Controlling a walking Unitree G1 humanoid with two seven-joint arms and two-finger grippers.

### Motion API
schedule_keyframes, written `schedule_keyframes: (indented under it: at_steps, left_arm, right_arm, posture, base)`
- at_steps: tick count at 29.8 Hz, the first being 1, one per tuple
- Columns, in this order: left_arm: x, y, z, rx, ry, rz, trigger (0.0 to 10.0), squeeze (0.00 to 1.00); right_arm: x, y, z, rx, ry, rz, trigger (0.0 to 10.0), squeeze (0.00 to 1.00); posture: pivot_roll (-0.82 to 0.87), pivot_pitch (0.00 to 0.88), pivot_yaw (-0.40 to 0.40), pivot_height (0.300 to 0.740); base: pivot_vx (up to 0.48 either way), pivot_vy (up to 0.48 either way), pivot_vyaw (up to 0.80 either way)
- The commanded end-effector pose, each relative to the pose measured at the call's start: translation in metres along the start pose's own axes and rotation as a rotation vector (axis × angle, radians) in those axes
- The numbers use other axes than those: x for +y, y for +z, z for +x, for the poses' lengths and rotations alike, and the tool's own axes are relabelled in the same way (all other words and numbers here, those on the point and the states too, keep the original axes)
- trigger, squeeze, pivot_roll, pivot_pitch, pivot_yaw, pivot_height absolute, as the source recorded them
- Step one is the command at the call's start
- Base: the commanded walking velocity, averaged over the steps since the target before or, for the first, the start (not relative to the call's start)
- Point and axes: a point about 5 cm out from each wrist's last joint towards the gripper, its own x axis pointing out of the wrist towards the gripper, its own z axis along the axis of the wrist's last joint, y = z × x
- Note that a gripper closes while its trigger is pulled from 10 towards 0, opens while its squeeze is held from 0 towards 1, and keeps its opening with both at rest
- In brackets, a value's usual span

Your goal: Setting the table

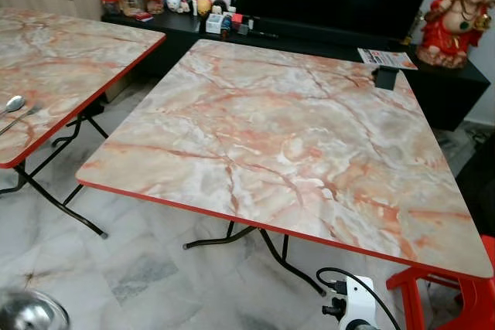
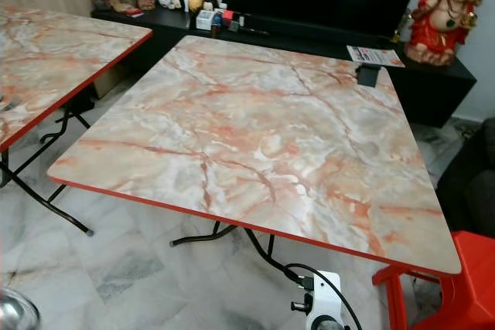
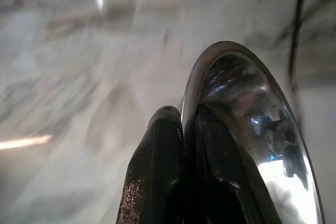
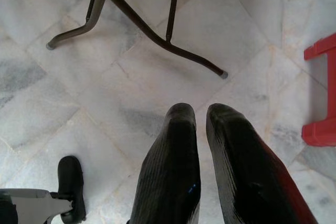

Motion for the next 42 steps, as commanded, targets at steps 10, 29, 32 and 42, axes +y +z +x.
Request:
schedule_keyframes:
  at_steps: [10,29,32,42]
  left_arm:
    - [-0.095,0.163,0.002,-0.582,-0.284,-0.244,10.0,0.0]
    - [-0.292,0.168,-0.151,-0.099,-1.301,-0.402,10.0,0.0]
    - [-0.3,0.159,-0.164,-0.004,-1.364,-0.406,10.0,0.0]
    - [-0.317,0.119,-0.219,0.295,-1.622,-0.332,10.0,0.0]
  right_arm:
    - [-0.002,0.003,0.001,0.0,-0.009,-0.001,10.0,0.0]
    - [-0.006,-0.004,-0.002,-0.006,-0.068,0.088,10.0,0.0]
    - [-0.007,-0.005,-0.002,-0.007,-0.073,0.093,10.0,0.0]
    - [-0.011,-0.011,-0.004,0.0,-0.091,0.111,10.0,0.0]
  posture:
    - [0.08,0.0,-0.087,0.74]
    - [-0.02,0.0,0.006,0.74]
    - [-0.03,0.0,0.012,0.74]
    - [-0.04,0.0,0.022,0.74]
  base:
    - [0.0,0.0,0.0]
    - [0.0,0.0,0.0]
    - [0.0,0.0,0.0]
    - [0.0,0.0,0.0]
